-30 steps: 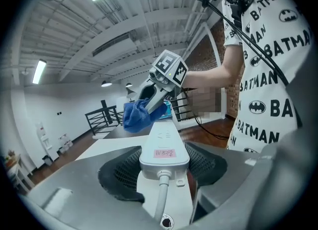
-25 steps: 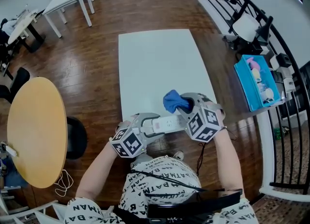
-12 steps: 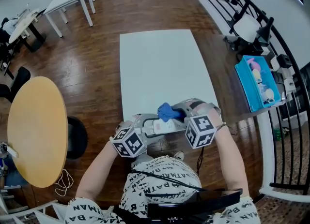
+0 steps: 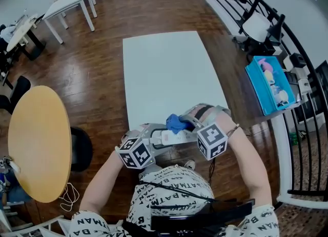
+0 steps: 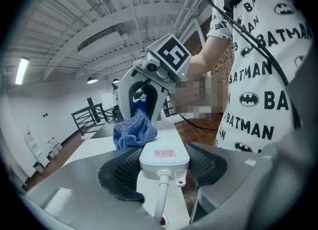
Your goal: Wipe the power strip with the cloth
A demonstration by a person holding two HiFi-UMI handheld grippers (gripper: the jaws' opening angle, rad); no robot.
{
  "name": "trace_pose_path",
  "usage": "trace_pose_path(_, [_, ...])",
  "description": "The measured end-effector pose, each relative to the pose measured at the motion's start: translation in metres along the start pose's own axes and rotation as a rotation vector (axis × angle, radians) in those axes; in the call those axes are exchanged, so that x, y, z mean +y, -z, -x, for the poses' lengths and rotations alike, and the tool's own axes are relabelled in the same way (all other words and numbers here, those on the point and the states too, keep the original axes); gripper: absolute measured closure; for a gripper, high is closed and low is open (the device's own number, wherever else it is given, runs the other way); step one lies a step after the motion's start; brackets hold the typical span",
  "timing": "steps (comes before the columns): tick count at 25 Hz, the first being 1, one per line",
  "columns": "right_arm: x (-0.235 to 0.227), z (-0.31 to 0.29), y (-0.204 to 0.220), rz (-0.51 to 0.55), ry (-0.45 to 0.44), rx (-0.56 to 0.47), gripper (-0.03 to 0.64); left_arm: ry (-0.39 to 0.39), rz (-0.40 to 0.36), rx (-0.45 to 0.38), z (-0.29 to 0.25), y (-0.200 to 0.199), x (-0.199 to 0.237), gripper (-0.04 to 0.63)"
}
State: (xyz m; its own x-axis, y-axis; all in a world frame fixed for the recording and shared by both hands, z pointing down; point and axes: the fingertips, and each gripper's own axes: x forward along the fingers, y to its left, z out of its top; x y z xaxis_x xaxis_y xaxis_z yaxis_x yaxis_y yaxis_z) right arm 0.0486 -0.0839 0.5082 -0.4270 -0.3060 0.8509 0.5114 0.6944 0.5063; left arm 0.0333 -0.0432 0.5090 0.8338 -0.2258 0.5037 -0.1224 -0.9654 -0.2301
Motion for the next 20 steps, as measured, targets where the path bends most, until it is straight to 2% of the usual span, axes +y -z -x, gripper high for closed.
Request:
trace_pose_path(9, [0.017, 0.005, 0.042, -0.016, -0.040, 0.118, 0.495, -0.029, 0.014, -0.002, 0.015, 0.003, 0.007, 0.318])
trace_pose_path(20, [0.043, 0.010, 0.107, -0.171, -0.061, 0.217, 0.495, -0.062, 0.049, -0.010, 0.026, 0.009, 0.015, 0.318])
